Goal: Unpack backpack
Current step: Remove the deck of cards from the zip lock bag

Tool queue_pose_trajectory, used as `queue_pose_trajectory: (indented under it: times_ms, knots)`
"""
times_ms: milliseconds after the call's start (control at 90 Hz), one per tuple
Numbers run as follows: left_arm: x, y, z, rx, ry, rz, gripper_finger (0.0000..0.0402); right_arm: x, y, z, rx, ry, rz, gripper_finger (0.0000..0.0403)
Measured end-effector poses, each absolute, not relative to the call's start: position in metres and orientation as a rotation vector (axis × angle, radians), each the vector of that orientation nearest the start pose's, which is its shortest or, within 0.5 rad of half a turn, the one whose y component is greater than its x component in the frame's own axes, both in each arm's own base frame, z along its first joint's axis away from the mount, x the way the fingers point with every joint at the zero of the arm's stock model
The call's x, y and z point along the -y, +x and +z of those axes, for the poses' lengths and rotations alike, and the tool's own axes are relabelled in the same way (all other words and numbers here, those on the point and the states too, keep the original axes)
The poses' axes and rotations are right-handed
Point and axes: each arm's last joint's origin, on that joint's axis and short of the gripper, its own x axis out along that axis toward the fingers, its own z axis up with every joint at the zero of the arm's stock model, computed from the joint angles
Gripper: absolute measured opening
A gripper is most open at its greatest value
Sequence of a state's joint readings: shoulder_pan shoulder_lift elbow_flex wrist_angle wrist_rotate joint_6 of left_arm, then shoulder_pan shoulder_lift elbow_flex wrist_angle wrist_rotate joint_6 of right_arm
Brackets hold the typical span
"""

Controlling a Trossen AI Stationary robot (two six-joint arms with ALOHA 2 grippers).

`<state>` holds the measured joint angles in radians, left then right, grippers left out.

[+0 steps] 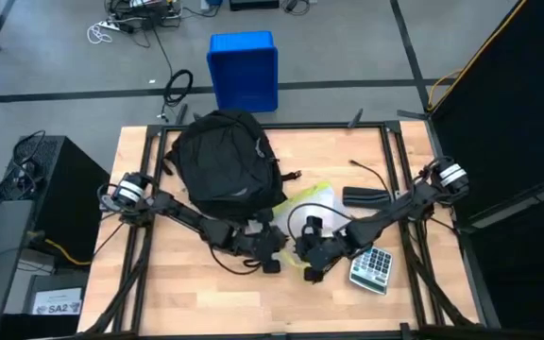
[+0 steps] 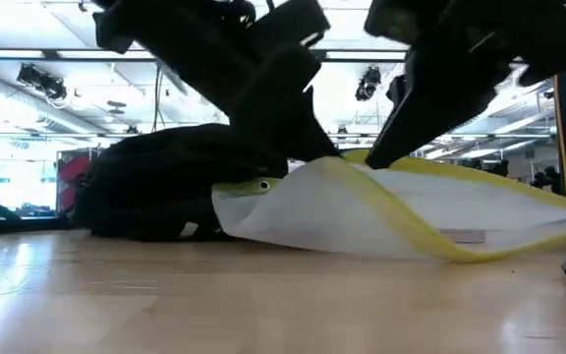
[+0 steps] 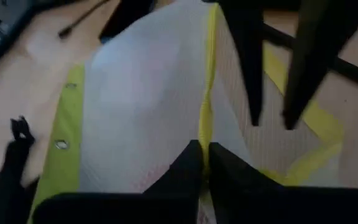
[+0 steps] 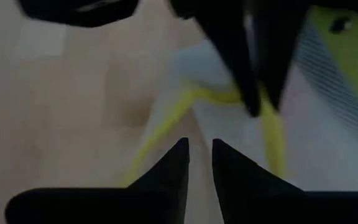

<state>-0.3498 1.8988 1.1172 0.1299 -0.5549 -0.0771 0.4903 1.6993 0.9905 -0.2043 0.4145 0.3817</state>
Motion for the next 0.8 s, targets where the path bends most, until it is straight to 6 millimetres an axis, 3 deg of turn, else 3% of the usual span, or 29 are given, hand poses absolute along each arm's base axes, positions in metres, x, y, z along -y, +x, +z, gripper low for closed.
queue_pose_trajectory:
  times_ms: [167, 544, 800]
  knots:
    - [0.132, 0.381, 0.182, -0.544, 0.264, 0.233, 0.0, -0.155, 0.297, 0.176, -0.82, -0.045, -0.09, 0.0052]
    - [0.158, 0.382, 0.214, -0.535, 0.416, 0.316, 0.0, -0.127, 0.289, 0.167, -0.965, -0.113, -0.308, 0.0058]
    - [0.162, 0.379, 0.217, -0.559, 0.426, 0.321, 0.0, -0.117, 0.281, 0.163, -1.04, -0.127, -0.419, 0.0133]
